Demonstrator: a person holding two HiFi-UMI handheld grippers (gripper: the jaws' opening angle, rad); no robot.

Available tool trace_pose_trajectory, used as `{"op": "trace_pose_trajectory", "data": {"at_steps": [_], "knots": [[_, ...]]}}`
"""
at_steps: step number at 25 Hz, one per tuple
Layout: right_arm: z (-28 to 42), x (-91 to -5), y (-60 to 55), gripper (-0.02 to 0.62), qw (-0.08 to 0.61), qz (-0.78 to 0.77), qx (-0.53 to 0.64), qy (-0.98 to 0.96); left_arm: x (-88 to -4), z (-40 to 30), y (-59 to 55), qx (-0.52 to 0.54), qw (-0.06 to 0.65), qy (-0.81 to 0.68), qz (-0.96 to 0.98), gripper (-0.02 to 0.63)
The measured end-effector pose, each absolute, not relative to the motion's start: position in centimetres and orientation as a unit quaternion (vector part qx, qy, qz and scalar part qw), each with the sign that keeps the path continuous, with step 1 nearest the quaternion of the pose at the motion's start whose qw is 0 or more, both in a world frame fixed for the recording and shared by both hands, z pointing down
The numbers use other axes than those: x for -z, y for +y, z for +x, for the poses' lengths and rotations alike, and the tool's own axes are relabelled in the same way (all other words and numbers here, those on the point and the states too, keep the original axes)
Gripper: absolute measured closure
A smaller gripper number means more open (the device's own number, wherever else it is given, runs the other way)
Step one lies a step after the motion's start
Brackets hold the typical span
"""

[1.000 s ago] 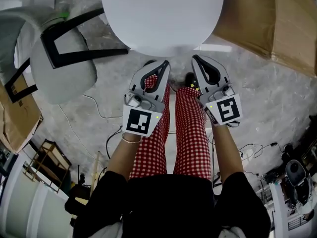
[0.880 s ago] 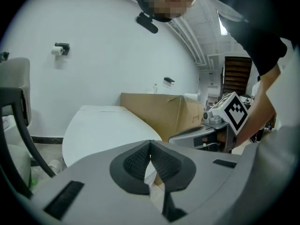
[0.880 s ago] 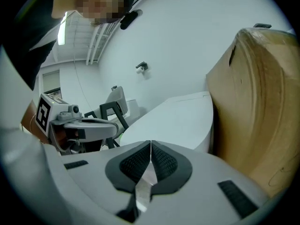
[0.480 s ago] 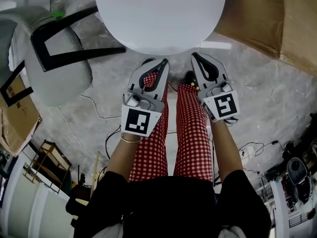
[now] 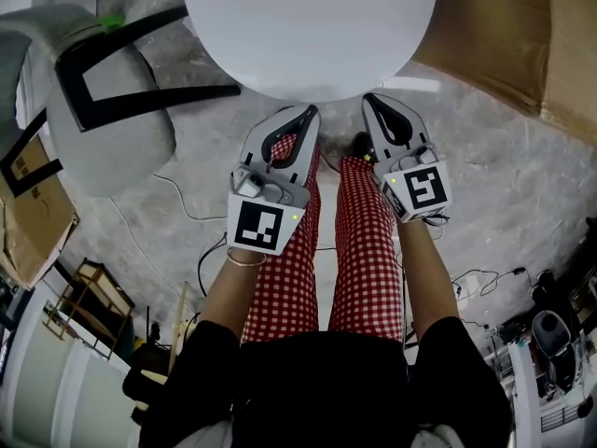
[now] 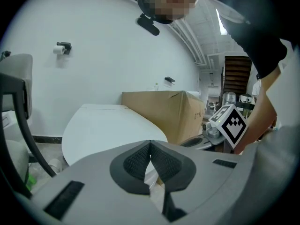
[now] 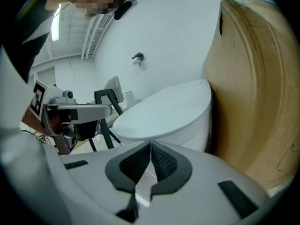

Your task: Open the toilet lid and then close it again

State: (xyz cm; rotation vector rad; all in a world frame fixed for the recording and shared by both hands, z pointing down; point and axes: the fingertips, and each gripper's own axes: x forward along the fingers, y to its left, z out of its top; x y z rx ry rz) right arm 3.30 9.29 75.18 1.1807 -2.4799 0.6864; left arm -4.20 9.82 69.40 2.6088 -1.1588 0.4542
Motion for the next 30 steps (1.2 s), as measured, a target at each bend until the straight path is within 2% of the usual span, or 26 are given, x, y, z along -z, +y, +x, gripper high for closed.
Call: {"op": "trace_pose_trajectory", "data": {"at_steps": [30], "knots": [[3.5, -73.2, 8.8, 0.577, 0.188, 0.405, -0.233, -0.864, -68.4, -4.2, 10.0, -0.165, 0.128, -0.4, 0.892, 0.603]]}}
